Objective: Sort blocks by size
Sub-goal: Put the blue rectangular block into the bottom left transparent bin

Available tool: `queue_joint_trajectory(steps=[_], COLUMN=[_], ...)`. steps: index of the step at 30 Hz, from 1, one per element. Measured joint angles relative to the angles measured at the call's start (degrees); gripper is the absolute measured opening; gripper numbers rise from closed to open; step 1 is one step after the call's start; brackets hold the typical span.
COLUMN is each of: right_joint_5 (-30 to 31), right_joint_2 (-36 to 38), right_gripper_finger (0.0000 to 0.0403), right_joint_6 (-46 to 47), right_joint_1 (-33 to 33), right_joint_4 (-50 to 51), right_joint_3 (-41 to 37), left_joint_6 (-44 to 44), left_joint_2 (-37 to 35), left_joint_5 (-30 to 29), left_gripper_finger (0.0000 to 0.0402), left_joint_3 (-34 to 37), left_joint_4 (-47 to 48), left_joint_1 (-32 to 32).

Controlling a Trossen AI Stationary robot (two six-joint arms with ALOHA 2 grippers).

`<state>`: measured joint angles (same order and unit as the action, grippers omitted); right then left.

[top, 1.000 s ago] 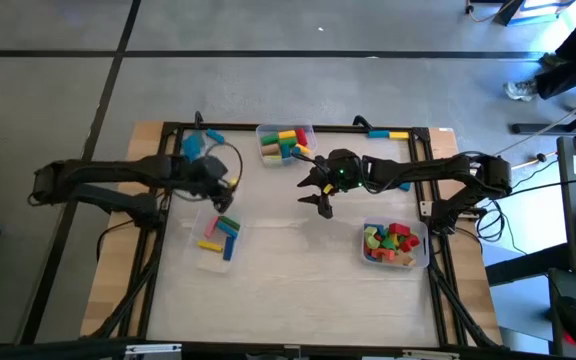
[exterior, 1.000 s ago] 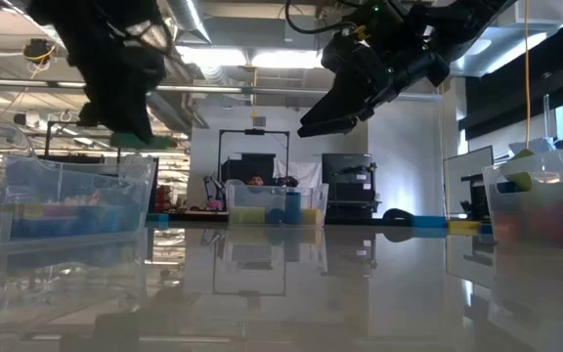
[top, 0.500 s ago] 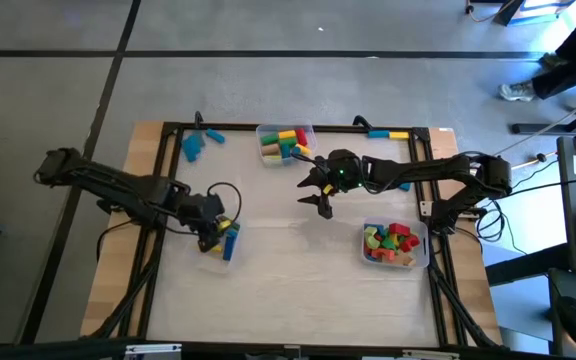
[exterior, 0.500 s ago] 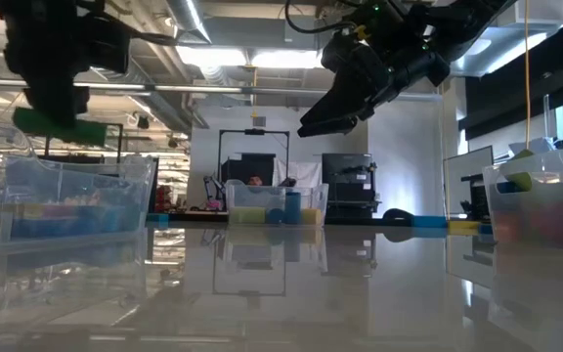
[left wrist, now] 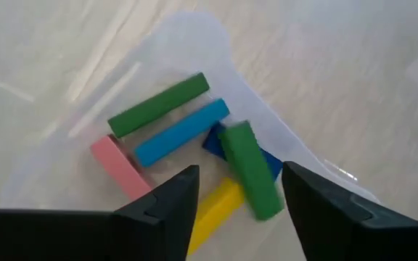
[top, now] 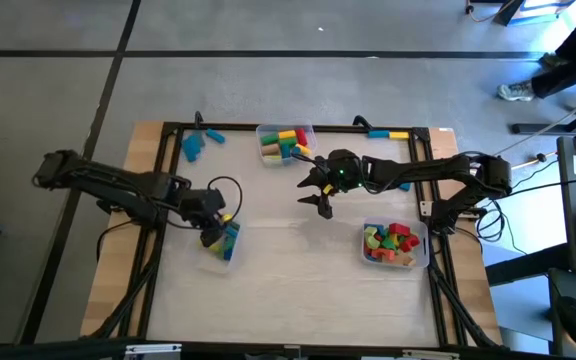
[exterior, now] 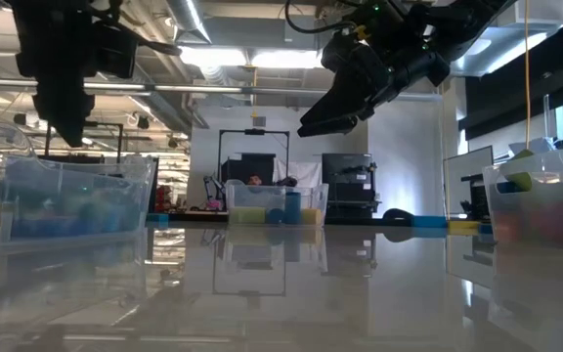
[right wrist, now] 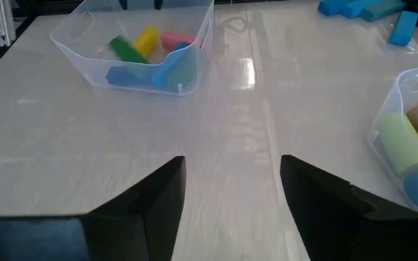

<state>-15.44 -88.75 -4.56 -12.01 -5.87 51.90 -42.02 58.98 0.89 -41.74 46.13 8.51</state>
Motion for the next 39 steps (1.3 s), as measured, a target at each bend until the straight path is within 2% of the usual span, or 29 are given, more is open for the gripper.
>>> queue_joint_trajectory(steps=[5, 12, 19, 27, 39], right_joint_5=[0.00, 0.00, -0.01, 0.00, -0.02], right_joint_2=[0.00, 0.00, 0.00, 0.00, 0.00], right_gripper_finger=[0.0225, 0.0225, 0.0225, 0.0225, 0.0225], right_joint_6=[0.00, 0.00, -0.01, -0.02, -0.02], right_joint_1=[0.00, 0.00, 0.02, 0.02, 0.02], right_joint_4=[-0.02, -0.07, -0.05, -0.04, -0.07], right_joint_3=[0.00, 0.00, 0.00, 0.00, 0.00], left_joint_6=[3.61, 10.70, 15.52, 13.46, 13.48], left_joint_2=[-0.05, -0.05, -0.05, 0.03, 1.96], left_joint_5=[-0.05, -3.43, -13.43, -26.83, -27.32], left_gripper_finger=[0.0204, 0.0205, 0.0205, 0.0205, 0.0205], left_joint_3=[0.00, 0.00, 0.00, -0.02, -0.09], left_joint_4=[-0.30, -2.49, -5.37, -8.08, -9.81], left_joint_1=[-2.99, -10.02, -17.37, -26.15, -38.70])
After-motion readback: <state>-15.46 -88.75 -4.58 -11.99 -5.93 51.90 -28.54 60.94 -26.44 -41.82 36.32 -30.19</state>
